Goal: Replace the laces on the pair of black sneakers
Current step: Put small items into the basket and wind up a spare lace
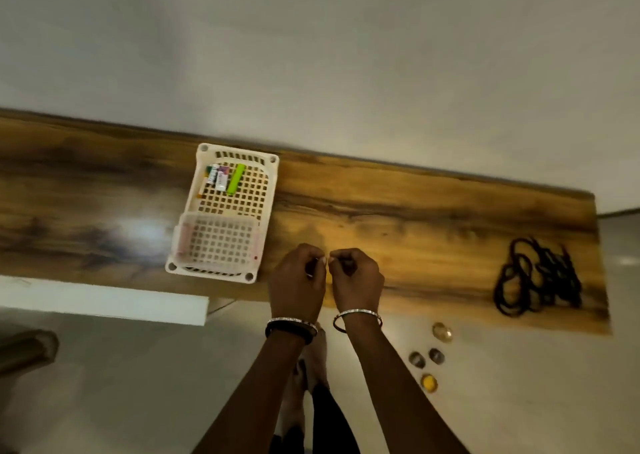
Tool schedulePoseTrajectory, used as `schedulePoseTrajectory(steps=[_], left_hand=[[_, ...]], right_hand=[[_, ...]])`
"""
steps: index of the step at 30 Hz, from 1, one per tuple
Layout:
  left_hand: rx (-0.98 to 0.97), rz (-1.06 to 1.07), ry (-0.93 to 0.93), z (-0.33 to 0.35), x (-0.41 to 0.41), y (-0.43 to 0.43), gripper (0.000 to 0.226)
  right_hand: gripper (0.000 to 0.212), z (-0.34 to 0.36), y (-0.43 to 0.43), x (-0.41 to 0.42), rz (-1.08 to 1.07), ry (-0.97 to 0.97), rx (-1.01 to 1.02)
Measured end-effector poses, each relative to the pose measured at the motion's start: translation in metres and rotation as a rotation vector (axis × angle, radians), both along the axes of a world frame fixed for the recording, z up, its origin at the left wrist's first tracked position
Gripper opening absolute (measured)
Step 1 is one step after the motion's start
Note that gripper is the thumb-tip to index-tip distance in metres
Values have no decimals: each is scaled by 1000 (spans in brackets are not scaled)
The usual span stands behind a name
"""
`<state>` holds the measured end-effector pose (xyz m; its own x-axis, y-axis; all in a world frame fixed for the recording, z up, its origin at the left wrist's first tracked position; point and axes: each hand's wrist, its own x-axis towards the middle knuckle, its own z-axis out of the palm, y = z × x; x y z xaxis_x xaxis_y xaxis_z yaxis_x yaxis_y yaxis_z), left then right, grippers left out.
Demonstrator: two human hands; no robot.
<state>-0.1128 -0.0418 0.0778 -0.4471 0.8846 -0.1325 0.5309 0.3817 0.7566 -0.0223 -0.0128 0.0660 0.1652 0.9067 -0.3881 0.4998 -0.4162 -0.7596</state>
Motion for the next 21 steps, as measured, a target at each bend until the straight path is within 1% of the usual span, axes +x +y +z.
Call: schedulePoseTrajectory(steps=[3, 6, 10, 13, 16, 21], left_hand=[[-29, -114, -56, -2, 42, -23, 5], [-111, -220, -79, -5, 82, -44, 4], [-225, -359, -89, -14, 136, -67, 6], [-309, -474, -66, -24, 173, -80, 7], [-350, -581, -18, -36, 211, -88, 5], [-456, -675, 57, -67, 270, -96, 8]], right_hand=[[12, 2, -36, 52, -113, -21, -57], [14, -3, -70, 103, -220, -78, -87], [17, -13, -114, 167, -369, -77, -162], [12, -21, -141, 205, -427, -99, -234], [10, -39, -164, 243, -485, -111, -308], [10, -71, -193, 301, -552, -100, -453]])
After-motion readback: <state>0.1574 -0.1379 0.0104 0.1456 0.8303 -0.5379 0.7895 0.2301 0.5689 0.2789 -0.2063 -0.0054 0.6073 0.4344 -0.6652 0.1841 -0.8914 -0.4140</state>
